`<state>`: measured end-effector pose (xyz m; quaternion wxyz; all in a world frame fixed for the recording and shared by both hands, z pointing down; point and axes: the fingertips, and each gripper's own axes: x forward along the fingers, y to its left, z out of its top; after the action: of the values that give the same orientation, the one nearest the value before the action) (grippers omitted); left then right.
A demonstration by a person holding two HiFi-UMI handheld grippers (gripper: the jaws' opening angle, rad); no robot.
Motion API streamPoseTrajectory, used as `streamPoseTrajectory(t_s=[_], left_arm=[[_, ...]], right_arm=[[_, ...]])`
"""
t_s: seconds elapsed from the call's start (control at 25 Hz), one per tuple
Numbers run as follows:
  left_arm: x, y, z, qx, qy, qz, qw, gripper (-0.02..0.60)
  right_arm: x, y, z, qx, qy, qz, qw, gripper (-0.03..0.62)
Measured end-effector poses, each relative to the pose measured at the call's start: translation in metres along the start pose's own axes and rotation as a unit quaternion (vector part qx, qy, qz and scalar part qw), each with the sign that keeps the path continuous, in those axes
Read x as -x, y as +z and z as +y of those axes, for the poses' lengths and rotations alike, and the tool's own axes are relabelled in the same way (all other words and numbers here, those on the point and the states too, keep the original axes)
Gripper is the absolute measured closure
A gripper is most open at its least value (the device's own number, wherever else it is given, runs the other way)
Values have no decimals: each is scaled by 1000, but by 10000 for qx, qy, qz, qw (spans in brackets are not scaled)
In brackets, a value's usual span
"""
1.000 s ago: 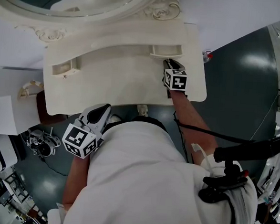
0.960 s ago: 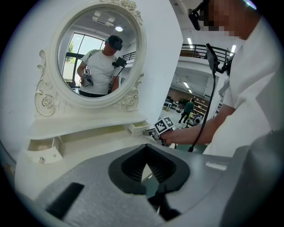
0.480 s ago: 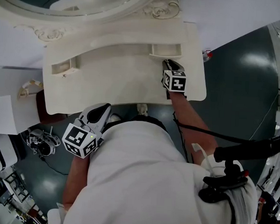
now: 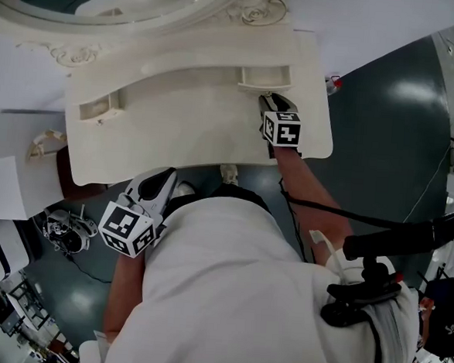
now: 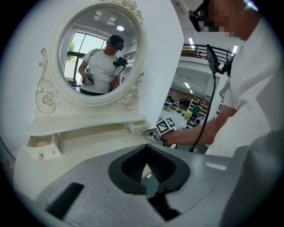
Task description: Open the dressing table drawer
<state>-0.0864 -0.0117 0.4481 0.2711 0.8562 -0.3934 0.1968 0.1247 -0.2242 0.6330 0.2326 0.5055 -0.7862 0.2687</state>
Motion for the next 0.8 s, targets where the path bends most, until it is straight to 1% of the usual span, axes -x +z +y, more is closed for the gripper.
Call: streamPoseTrajectory(t_s=[0.12, 0.28, 0.4, 0.6, 0.8], left_arm=[[2, -3, 0, -17, -36, -44, 10000, 578], [8, -7, -4, -110, -156, -100, 9998, 578], [17, -8, -7, -179, -247, -135, 9994, 579], [39, -14, -6, -305, -408, -221, 9985, 578], [71, -33, -2, -359, -525, -279, 9976, 578]], right_arm=[[7, -3, 1, 94, -26, 10, 10000, 441], [23, -13, 6, 204, -58, 59, 9998, 450], [41, -23, 15, 280, -73, 136, 9995, 482], [74, -41, 38, 351, -106, 216, 9991, 588], [105, -59, 82, 482, 18, 299, 9984, 592]])
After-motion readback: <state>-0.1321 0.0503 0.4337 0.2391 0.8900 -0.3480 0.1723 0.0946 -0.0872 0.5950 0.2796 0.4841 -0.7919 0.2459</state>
